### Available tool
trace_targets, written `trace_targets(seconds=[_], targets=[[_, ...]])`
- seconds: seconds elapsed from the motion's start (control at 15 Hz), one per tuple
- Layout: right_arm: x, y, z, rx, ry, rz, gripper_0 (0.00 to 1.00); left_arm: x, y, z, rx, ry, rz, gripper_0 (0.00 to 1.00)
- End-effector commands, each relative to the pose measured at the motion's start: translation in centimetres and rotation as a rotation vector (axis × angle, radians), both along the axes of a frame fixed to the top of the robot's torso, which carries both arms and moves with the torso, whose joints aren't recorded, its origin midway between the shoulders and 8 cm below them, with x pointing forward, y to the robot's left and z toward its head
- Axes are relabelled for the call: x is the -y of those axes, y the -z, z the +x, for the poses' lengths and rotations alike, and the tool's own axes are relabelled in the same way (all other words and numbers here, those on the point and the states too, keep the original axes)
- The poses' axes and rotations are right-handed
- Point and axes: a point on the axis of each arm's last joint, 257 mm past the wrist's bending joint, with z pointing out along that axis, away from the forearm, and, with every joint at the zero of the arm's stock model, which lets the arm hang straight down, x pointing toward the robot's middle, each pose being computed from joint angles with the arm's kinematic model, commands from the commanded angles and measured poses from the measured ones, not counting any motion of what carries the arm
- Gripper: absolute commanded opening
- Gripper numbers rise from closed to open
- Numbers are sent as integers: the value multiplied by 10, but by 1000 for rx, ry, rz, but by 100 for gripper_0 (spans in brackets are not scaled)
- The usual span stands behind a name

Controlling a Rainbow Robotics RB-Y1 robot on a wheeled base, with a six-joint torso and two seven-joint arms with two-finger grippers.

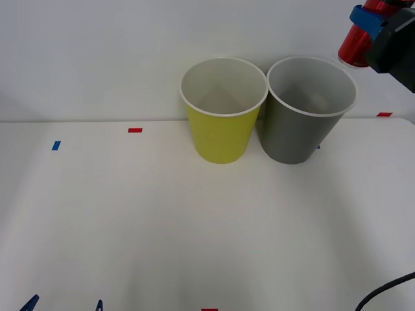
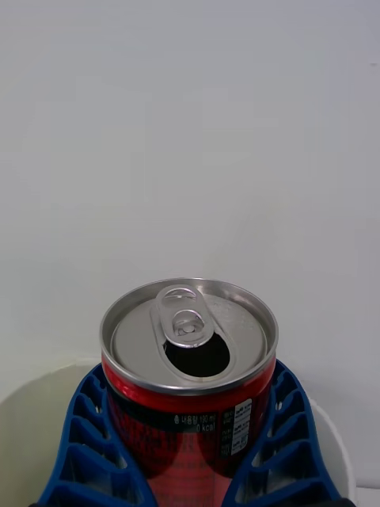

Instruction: Put cans in the gray bin and PET bottles in the light green bin.

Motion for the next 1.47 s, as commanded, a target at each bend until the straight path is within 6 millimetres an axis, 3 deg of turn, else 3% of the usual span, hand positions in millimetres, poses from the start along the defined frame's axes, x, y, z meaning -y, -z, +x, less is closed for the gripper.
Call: trace_targets(seconds=[0.07, 0.4, 0.8, 1.4, 1.47], targets=[[4, -7, 27, 13, -5, -4, 0, 0, 0, 0, 0, 0, 0, 100], [4, -3, 73, 2, 2, -21, 0, 0, 0, 0, 0, 0, 0, 100], [12, 34, 130, 26, 60, -63, 0, 0, 0, 0, 0, 0, 0, 100], [15, 40, 135, 31, 69, -70, 1, 0, 0, 0, 0, 0, 0, 100], [15, 41, 135, 29, 69, -69, 29, 0, 0, 0, 0, 0, 0, 100]])
